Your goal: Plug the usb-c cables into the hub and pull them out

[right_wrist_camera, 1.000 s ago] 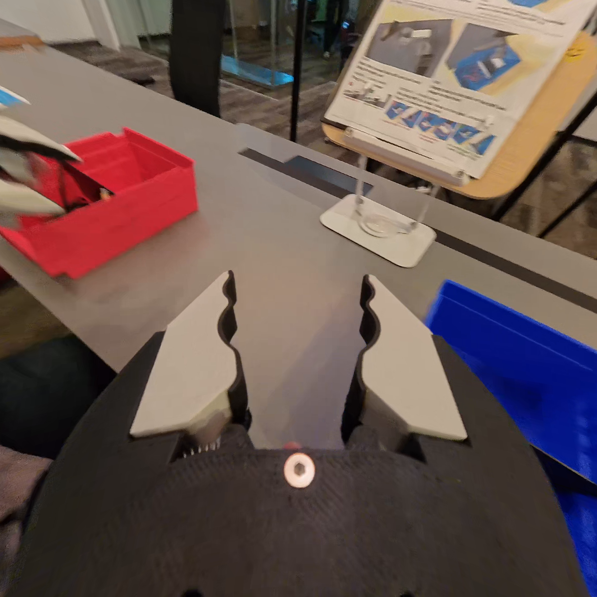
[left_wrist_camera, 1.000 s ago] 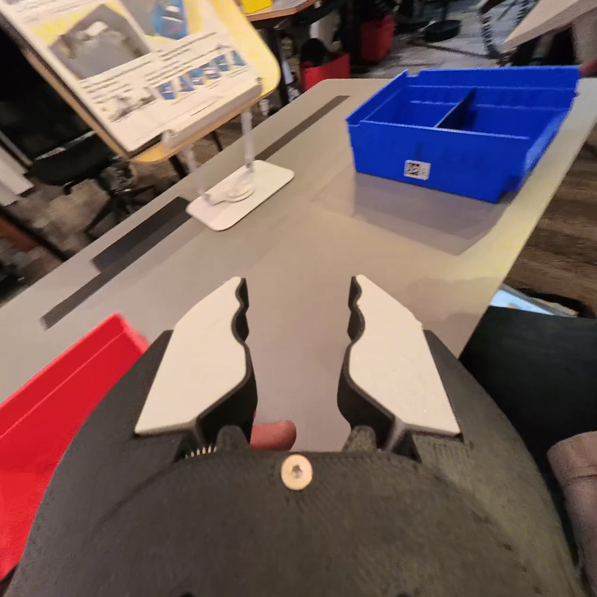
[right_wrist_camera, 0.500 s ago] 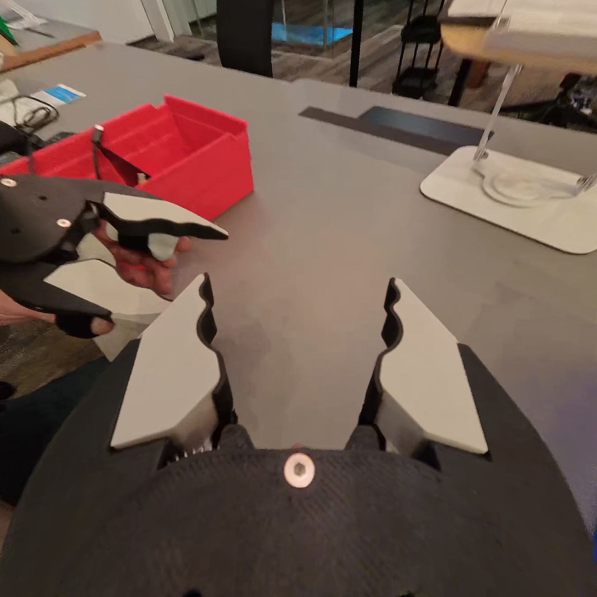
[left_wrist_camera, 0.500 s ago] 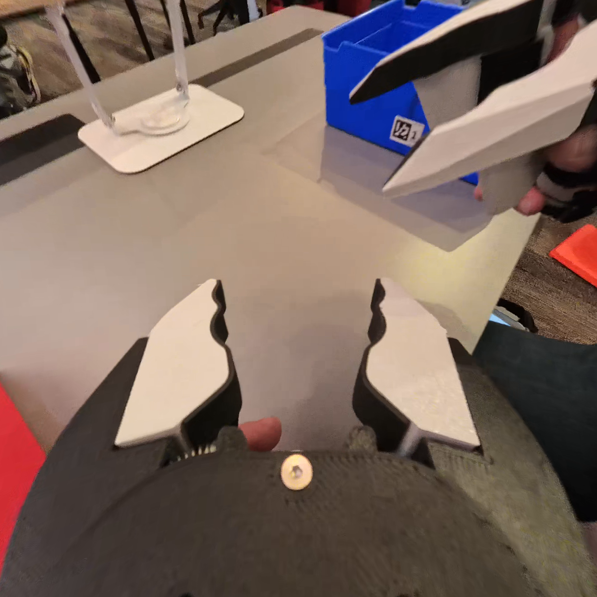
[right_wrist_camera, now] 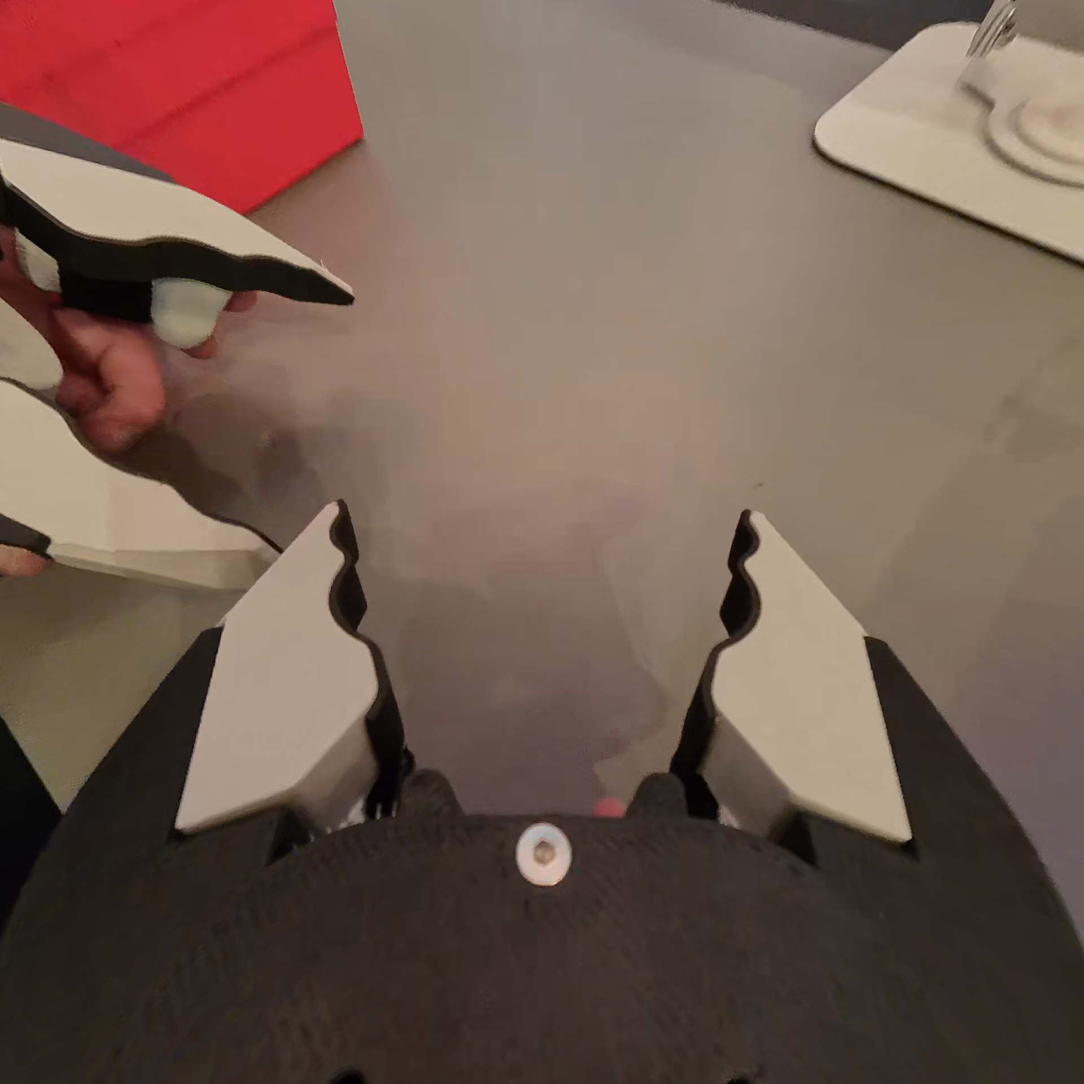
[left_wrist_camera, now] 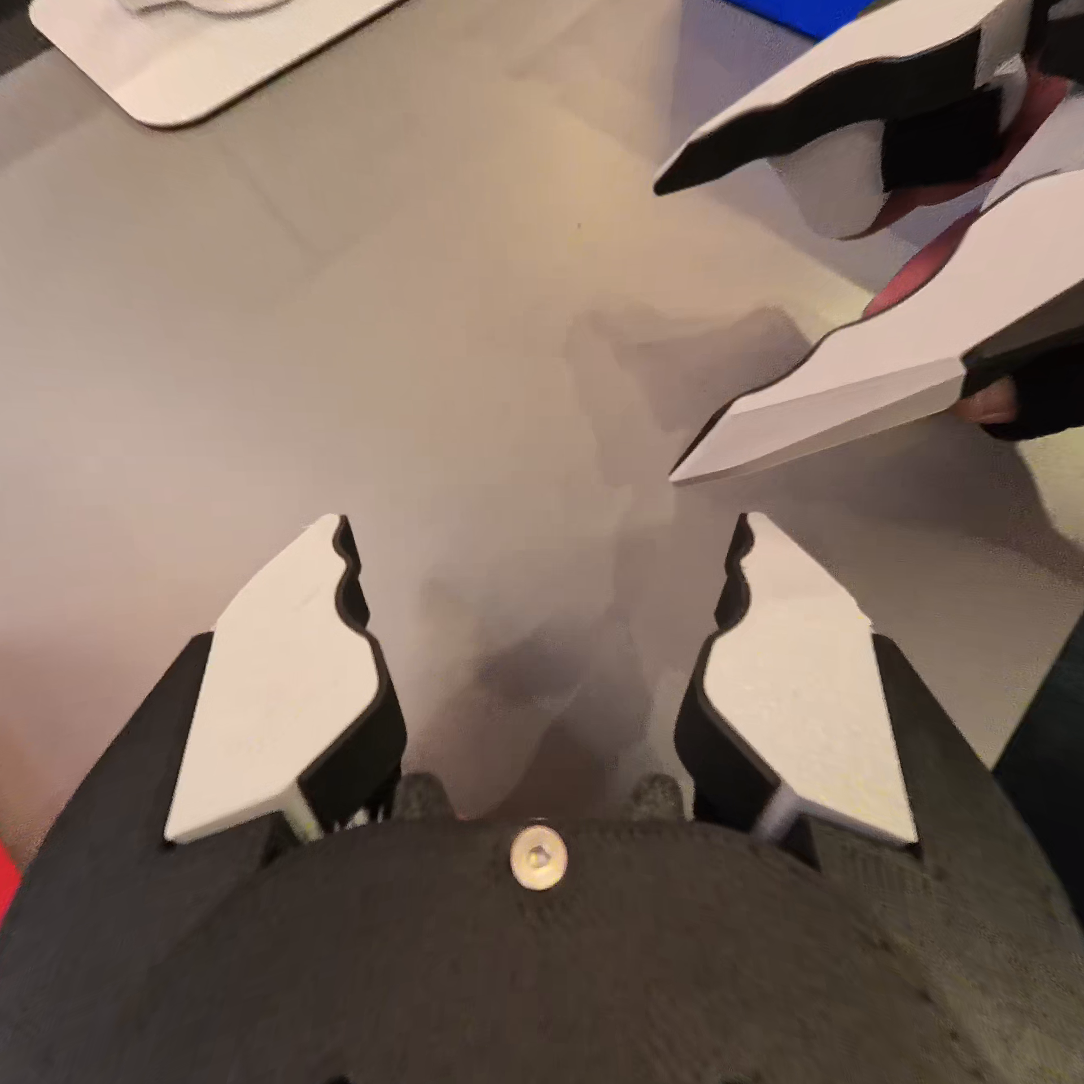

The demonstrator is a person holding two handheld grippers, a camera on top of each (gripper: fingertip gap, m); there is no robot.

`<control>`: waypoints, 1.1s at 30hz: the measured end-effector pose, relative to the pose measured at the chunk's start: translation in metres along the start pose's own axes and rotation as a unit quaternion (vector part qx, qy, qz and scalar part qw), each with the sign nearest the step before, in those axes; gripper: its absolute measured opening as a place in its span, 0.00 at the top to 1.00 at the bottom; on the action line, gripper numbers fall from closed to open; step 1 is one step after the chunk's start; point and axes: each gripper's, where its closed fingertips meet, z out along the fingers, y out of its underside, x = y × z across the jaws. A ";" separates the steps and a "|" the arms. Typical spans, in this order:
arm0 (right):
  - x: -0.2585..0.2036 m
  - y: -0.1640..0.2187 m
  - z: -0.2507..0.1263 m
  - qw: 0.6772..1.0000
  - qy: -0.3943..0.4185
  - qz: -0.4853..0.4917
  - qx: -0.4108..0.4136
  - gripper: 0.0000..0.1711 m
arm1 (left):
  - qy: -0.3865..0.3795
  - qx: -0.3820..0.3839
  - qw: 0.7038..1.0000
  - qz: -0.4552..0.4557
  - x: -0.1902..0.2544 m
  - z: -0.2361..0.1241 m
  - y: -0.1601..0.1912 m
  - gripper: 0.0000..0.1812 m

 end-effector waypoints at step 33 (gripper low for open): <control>0.005 0.031 0.008 0.996 0.006 -0.040 -0.079 0.43 | 0.004 -0.071 0.997 0.043 0.004 0.012 0.027 0.38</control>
